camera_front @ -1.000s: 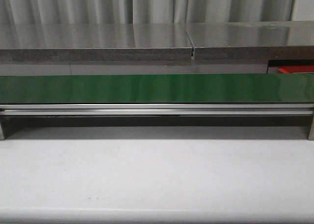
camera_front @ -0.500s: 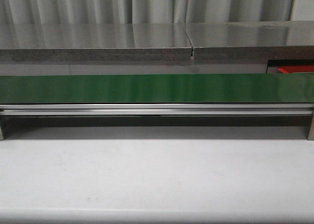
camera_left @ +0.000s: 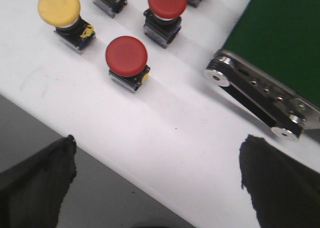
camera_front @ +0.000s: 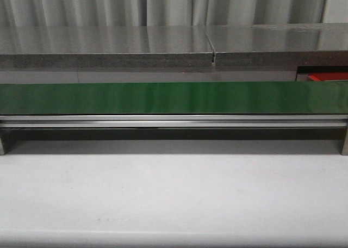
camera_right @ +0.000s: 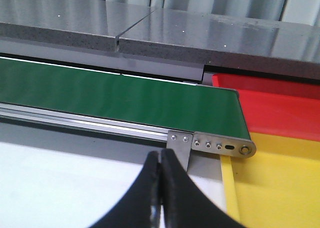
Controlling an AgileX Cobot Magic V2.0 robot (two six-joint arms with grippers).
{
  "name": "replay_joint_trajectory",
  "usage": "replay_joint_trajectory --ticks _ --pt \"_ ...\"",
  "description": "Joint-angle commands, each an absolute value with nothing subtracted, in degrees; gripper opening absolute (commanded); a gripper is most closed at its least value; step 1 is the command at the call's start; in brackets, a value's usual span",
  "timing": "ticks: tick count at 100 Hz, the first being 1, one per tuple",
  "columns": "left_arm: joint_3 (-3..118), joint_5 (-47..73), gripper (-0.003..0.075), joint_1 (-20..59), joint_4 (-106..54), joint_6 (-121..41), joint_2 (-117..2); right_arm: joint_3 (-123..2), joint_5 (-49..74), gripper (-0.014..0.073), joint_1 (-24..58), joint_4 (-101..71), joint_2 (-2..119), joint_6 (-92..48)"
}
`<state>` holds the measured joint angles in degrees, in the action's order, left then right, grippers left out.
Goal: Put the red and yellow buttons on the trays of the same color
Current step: 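Move the left gripper down over a red button and grasp it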
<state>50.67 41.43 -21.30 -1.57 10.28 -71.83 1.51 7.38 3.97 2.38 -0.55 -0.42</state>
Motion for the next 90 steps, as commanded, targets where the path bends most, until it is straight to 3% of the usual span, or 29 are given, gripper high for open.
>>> replay_joint_trajectory --ticks 1,41,90 --pt "53.3 37.3 0.0640 -21.9 -1.9 10.2 -74.5 1.5 2.5 -0.0117 4.0 3.0 -1.6 -0.5" --pt "60.5 35.1 0.0640 -22.0 -0.6 10.2 -89.1 1.5 2.5 -0.0117 4.0 3.0 -1.6 -0.5" --pt "66.0 35.3 0.0640 -24.3 -0.4 10.2 -97.0 1.5 2.5 -0.0117 4.0 3.0 -1.6 -0.5"
